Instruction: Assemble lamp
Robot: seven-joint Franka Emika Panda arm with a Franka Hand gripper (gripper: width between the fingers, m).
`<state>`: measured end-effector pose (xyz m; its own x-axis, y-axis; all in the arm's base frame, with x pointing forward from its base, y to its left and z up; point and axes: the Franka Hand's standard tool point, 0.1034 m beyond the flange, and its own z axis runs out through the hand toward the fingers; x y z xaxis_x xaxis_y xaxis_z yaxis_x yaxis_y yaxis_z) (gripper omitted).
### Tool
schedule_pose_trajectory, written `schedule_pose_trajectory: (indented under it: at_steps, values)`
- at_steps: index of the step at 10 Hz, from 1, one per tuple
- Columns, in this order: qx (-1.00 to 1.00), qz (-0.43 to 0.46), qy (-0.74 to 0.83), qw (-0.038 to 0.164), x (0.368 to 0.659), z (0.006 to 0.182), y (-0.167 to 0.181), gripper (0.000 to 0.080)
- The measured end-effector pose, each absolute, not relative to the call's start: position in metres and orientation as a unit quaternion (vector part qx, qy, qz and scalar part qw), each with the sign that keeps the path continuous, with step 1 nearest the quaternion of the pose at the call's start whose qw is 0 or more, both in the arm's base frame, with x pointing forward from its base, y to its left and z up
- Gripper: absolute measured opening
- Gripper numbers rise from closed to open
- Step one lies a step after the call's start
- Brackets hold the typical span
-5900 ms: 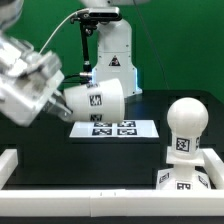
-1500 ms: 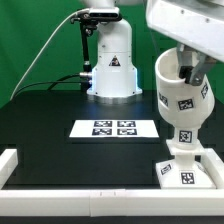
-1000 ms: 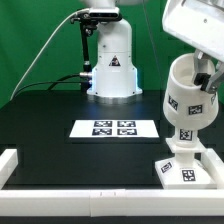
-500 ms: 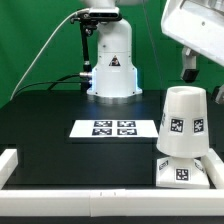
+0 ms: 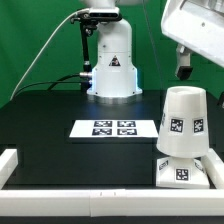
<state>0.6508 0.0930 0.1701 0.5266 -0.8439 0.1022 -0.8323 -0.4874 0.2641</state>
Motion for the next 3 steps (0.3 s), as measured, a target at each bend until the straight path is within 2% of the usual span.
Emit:
schedule_pose_trajectory:
  at_steps: [3]
  values:
    - [0.862,-0.021,-0.486,0.142,0.6507,0.1696,0.0929,0.0699]
